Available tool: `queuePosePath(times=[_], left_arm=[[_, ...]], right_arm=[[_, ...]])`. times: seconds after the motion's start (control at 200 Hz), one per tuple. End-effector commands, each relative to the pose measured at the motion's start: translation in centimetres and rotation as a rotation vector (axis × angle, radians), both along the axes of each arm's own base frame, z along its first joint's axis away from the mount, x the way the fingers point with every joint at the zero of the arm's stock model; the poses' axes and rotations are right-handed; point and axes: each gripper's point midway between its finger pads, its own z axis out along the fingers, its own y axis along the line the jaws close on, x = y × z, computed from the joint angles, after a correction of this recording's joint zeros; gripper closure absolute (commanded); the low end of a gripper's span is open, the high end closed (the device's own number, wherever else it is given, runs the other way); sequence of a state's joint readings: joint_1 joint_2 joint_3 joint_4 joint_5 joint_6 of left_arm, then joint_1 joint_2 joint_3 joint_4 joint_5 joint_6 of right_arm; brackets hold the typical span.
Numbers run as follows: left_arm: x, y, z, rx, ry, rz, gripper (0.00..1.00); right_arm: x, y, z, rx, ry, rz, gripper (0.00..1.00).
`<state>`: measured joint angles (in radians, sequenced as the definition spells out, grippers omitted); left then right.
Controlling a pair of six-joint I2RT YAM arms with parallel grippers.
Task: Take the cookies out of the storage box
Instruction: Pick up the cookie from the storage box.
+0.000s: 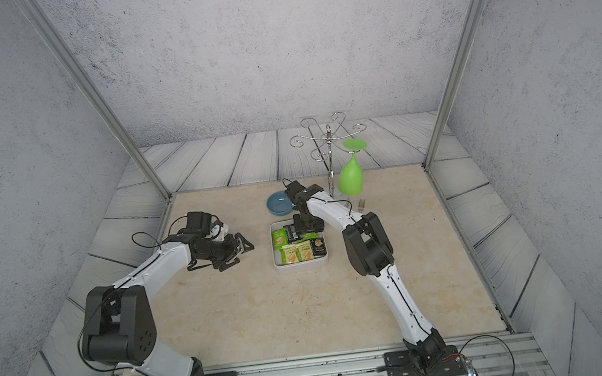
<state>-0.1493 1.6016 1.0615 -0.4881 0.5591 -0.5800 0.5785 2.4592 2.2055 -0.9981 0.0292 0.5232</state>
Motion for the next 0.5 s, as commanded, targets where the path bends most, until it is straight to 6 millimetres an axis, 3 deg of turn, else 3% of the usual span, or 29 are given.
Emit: queuePosePath(times=[0.0,0.495], left_arm=[[-0.1,0.1,0.6,-0.017,-0.014,0.004,0.2],[-0.1,-0.2,0.6,-0.038,-0.008,0.0,0.2]], right_arm=[[-0.1,-0.3,0.8,-0.011,0.0,-0.012,0.46],[-0.4,0.6,4.2,0.045,-0.043,0.002,0.55]])
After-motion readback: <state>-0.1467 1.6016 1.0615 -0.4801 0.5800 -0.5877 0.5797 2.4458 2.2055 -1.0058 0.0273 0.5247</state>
